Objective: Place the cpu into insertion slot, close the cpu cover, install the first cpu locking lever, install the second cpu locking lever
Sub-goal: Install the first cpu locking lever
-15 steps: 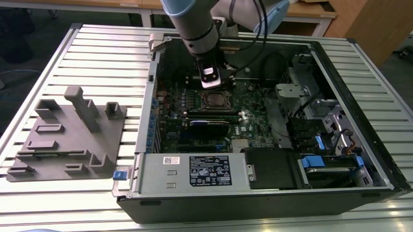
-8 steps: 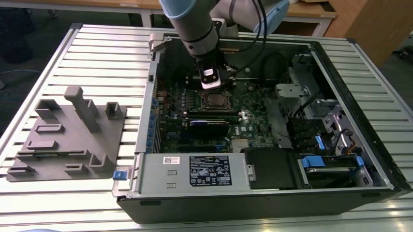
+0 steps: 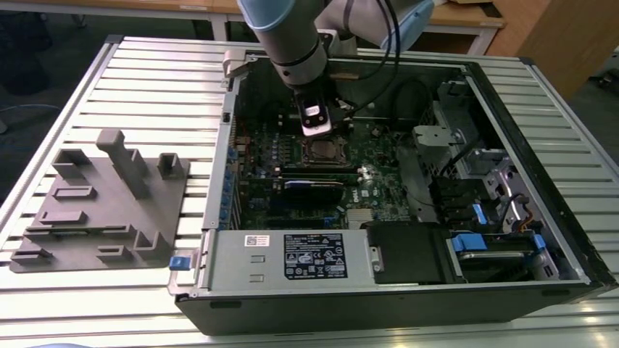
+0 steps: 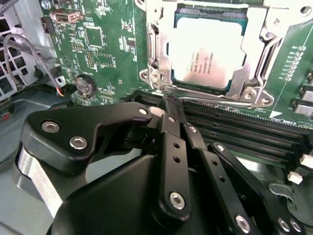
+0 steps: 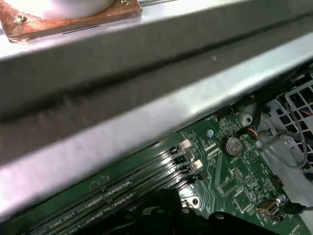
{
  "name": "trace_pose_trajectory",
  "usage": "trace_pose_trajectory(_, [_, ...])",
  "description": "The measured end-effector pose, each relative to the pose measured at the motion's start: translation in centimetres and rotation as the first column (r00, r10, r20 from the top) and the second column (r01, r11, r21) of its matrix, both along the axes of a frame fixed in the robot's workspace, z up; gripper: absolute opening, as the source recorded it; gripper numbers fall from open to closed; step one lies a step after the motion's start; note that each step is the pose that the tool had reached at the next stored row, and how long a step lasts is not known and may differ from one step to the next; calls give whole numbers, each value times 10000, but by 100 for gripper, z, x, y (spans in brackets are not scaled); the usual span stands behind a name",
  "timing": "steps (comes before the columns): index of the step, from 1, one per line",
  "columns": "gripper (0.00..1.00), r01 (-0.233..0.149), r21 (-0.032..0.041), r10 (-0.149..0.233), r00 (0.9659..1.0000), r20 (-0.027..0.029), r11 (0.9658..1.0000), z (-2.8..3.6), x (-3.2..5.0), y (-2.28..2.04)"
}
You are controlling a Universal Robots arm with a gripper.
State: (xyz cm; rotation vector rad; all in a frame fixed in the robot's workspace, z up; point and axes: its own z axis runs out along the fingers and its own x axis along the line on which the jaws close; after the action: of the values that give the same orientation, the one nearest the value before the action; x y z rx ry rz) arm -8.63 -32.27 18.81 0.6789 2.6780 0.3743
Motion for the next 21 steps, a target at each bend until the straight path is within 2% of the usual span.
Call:
trace_pose_trajectory(9, [11, 0, -3, 0, 10000, 20, 10000, -38, 0, -20])
trace_pose_trajectory(21, [11, -1, 1, 1, 10000, 20, 10000, 90, 1, -17])
